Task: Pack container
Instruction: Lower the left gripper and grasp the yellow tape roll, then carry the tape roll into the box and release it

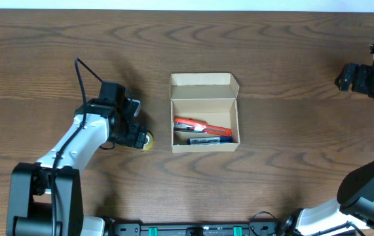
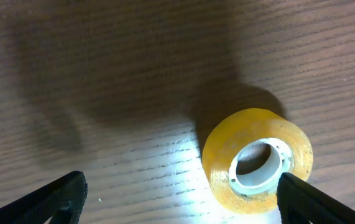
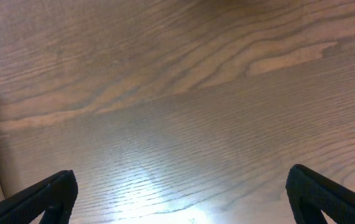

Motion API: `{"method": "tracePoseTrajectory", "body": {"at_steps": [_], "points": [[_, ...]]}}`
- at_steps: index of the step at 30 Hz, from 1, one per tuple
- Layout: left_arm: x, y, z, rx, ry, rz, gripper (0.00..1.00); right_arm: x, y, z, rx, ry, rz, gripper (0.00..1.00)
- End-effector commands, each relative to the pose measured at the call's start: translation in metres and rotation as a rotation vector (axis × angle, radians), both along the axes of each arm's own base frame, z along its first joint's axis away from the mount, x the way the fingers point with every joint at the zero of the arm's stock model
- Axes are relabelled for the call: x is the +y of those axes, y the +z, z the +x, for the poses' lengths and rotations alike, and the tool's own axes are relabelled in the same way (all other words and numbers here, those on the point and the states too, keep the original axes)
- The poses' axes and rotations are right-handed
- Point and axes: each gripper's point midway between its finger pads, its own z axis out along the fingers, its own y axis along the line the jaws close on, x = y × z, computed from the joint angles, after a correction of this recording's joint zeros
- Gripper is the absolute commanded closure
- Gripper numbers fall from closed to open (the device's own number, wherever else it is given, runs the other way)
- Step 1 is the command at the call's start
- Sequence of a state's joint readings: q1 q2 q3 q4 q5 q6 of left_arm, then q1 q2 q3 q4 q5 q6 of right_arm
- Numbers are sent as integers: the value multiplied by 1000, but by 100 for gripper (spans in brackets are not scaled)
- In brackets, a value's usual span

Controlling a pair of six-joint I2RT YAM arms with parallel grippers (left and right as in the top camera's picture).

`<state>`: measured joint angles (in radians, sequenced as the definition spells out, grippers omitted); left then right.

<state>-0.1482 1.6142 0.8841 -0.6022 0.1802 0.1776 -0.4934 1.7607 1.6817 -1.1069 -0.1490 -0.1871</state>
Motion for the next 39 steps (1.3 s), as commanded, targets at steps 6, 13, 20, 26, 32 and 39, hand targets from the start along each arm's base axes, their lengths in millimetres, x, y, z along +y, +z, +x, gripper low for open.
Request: {"method": "tracePoseTrajectory", "body": {"at_steps": [6,13,20,26,32,39], "points": [[-1,-21,-6,65,-13,7,4,4,-5,0,12,-6,26,1],[-1,-30,-4,78,-12,8,5,4,-5,-1,14,-6,27,1],[-1,-31,-5,85,-6,9,60,4,-5,-1,14,-6,27,1],[-1,-31,-7,89,-5,9,92,4,-5,-1,15,-5,28,1],[-1,-31,-5,91,32,5,94,5,-5,-1,15,-5,28,1],[-9,15,16,11,26,-34,94,5,-5,-1,14,-4,31,1]]}}
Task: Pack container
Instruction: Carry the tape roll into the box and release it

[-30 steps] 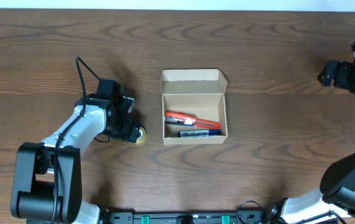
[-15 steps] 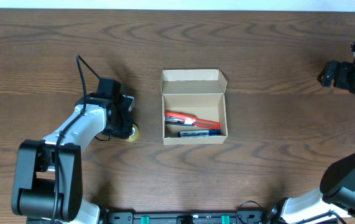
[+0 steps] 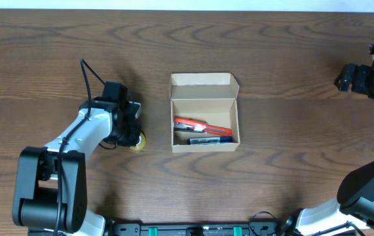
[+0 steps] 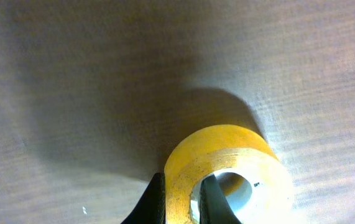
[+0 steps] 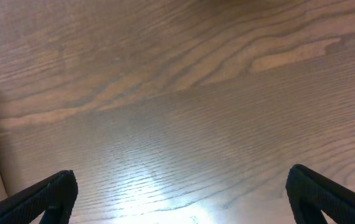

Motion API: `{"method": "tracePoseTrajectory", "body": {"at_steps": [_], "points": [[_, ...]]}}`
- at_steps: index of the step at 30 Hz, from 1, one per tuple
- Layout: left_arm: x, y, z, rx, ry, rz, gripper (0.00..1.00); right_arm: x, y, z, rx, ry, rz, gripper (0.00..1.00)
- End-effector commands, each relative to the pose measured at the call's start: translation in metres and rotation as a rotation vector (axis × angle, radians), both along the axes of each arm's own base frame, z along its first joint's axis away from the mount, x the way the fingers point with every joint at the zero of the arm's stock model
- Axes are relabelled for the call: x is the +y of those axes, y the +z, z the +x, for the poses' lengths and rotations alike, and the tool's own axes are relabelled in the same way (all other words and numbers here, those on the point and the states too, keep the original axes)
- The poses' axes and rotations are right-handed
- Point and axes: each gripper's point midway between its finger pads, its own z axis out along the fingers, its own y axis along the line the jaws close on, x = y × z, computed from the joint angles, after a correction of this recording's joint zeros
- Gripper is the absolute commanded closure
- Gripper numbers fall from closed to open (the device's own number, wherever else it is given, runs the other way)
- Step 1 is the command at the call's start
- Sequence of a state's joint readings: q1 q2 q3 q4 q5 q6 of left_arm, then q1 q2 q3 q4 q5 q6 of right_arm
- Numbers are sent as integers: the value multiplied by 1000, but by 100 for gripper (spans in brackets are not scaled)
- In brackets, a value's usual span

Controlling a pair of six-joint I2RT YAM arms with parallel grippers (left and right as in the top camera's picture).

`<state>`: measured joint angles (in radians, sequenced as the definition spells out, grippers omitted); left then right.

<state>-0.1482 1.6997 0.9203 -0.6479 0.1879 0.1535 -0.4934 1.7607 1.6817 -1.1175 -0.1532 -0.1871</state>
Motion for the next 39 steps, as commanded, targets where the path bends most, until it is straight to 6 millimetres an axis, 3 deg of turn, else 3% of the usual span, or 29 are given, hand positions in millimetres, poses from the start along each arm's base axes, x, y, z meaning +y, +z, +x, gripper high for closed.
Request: {"method": "tracePoseTrajectory", "body": {"at_steps": [1,6,9,11,13,15,19,26,30,39], "points": [[-10,46,32,-130,4,-44,94,3,-4,1,6,-6,22,1],[-23,138,74,-408,-45,-84,94,3,-4,1,6,-5,21,1],[-46,194,92,-602,-233,-88,94,3,-4,1,6,-1,20,1],[-72,213,89,-675,-463,-94,94,3,-4,1,6,1,19,1],[-98,219,81,-716,-666,-105,94,3,-4,1,6,1,18,1],[-123,215,69,-741,-877,-99,95,3,-4,1,6,1,19,1],[-161,200,53,-747,-1122,-92,94,3,-4,1,6,1,18,1],[-204,151,41,-653,-1277,-126,94,3,-4,1,6,1,18,1],[-215,122,37,-588,-1329,-133,94,3,-4,1,6,1,18,1],[-219,82,39,-493,-1347,-140,94,3,-4,1,6,1,19,1]]}}
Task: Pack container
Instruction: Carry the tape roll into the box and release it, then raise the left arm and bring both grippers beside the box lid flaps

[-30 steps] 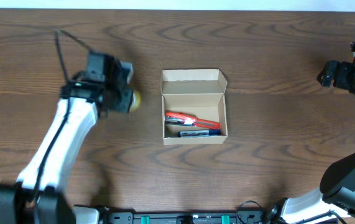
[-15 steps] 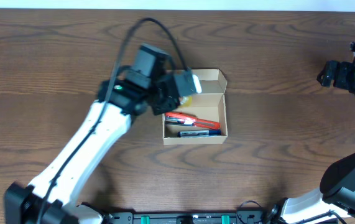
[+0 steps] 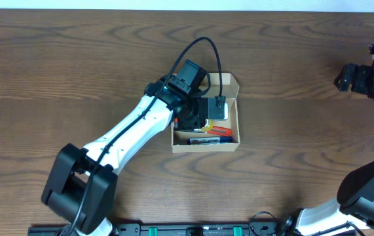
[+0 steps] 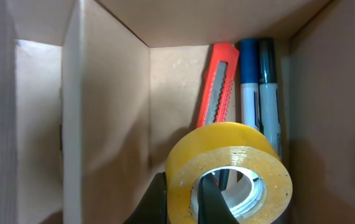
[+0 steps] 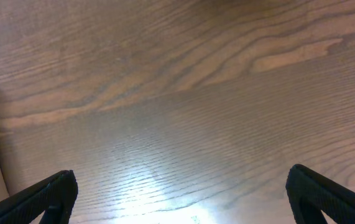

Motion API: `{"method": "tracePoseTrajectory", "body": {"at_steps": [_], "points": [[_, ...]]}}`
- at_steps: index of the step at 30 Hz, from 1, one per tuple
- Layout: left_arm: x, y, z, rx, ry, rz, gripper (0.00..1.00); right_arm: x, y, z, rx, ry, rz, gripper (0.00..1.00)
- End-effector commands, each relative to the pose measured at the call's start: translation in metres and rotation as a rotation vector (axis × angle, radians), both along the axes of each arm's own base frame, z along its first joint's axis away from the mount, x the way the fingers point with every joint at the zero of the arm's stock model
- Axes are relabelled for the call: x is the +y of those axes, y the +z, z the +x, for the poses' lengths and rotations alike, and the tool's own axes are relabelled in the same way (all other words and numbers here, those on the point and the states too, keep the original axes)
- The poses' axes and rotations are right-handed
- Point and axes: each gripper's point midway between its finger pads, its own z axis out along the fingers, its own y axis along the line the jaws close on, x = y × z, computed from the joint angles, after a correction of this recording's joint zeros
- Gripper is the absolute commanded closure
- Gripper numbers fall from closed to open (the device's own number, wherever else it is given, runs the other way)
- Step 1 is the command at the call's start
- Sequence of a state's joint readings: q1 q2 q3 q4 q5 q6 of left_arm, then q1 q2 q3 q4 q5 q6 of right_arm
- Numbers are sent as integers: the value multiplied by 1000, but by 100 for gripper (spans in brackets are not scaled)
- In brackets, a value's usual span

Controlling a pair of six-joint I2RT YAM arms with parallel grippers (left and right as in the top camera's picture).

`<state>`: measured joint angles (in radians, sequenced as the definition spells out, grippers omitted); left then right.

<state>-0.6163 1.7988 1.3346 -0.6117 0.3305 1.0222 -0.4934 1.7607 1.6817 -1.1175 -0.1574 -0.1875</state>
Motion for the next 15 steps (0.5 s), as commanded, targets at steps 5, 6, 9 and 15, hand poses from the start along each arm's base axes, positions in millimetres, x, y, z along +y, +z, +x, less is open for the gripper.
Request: {"method": "tracePoseTrajectory", "body": {"at_steps": [5,6,9,15], "points": [[3,-40,-5,89,-20,62,94,2,-4,1,7,-1,16,1],[4,-44,-6,100,-18,71,94,2,-4,1,8,-1,16,1],[7,-54,-9,124,-14,95,78,3,-4,1,6,1,19,1],[14,-57,-6,119,26,130,55,4,-4,1,5,2,22,1]]}}
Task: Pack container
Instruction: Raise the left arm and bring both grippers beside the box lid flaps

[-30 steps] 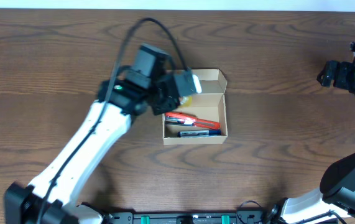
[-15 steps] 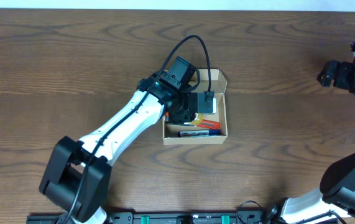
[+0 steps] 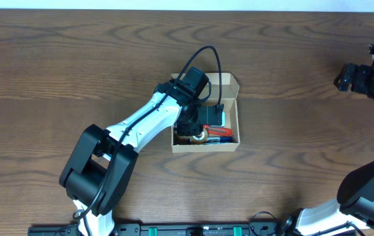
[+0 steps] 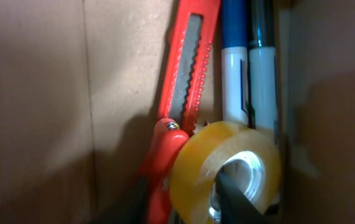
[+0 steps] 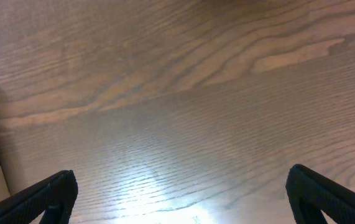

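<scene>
The open cardboard box (image 3: 237,121) stands mid-table. Inside it lie a red box cutter (image 4: 186,81) and two markers (image 4: 234,68) along the right wall. The yellow tape roll (image 4: 197,167) rests in the box on the cutter's handle. My left gripper (image 4: 186,208) is down in the box, open: one finger is inside the roll's core, the other stands left of the roll, off its wall. In the overhead view the left gripper (image 3: 196,130) covers most of the box's contents. My right gripper (image 5: 183,199) hangs open over bare wood at the far right.
The box's back flap (image 3: 203,80) is folded outward, and its cardboard walls (image 4: 34,93) close in on both sides of the left gripper. The left arm's cable (image 3: 206,56) loops over the box. The right arm (image 3: 363,77) sits at the table's right edge.
My left gripper has gone lower into the box and its fingers have spread. The tape roll, then pinched above the box floor, now rests on the cutter, free of the grip.
My left gripper stood open around the tape roll on the table left of the box. Then it was shut on the roll's wall. Then it held the roll over the box. Now the roll lies inside and the fingers are apart. The right arm stayed still.
</scene>
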Motion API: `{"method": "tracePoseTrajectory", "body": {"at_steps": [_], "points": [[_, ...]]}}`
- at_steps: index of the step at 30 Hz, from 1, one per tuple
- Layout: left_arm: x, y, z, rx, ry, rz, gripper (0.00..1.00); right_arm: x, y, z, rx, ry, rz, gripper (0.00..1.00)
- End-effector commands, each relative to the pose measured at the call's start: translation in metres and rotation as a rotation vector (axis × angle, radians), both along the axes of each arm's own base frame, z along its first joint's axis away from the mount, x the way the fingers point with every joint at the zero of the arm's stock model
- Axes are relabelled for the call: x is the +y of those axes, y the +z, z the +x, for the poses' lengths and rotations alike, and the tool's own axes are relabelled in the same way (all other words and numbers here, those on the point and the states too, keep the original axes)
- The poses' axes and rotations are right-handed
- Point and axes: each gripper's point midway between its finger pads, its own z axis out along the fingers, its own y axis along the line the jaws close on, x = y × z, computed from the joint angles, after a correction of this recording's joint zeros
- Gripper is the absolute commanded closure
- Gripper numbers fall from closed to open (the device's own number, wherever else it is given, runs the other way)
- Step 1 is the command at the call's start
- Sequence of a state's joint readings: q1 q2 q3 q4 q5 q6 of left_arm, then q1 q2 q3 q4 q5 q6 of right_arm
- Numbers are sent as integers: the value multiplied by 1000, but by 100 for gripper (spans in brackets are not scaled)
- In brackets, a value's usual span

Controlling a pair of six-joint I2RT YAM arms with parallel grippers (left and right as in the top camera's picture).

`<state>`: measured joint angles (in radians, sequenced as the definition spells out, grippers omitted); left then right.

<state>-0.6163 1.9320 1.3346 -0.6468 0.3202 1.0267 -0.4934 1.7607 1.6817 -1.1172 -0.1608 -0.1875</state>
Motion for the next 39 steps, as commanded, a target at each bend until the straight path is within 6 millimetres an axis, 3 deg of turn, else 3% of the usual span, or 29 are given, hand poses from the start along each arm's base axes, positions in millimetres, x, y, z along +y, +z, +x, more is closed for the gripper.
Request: {"method": "tracePoseTrajectory", "body": {"at_steps": [1,3,4,6,7,18,19,21,26,30,31,32,34,35,36,39], "points": [[6,-1,6,-15,40,35,51,3,-4,1,6,1,20,1],[10,0,7,-21,63,58,43,3,-4,1,6,1,20,1],[12,1,7,-24,66,69,34,3,-4,1,6,1,19,1],[15,8,8,-29,83,76,6,4,-4,3,-1,4,24,1],[15,13,9,-31,99,73,3,5,-3,4,-8,7,28,1],[16,103,25,-150,216,10,0,8,-1,9,-34,18,45,1],[18,113,26,-166,236,2,7,8,-1,9,-34,18,45,1],[23,131,29,-197,305,-4,6,8,-1,9,-35,18,46,1],[58,167,51,-287,564,-17,5,28,8,21,-112,73,156,1],[105,184,73,-261,825,-96,5,58,32,44,-275,180,319,1],[116,186,78,-228,885,-136,3,67,40,48,-317,212,367,5],[125,187,81,-180,937,-184,5,75,47,51,-353,236,417,22],[139,189,85,-58,1000,-294,28,94,60,54,-401,290,507,64],[147,189,86,15,1023,-357,37,102,62,54,-401,303,533,92],[153,189,87,78,1032,-413,44,109,61,52,-389,313,552,99],[164,189,84,276,1027,-593,69,137,47,48,-328,370,571,99]]}}
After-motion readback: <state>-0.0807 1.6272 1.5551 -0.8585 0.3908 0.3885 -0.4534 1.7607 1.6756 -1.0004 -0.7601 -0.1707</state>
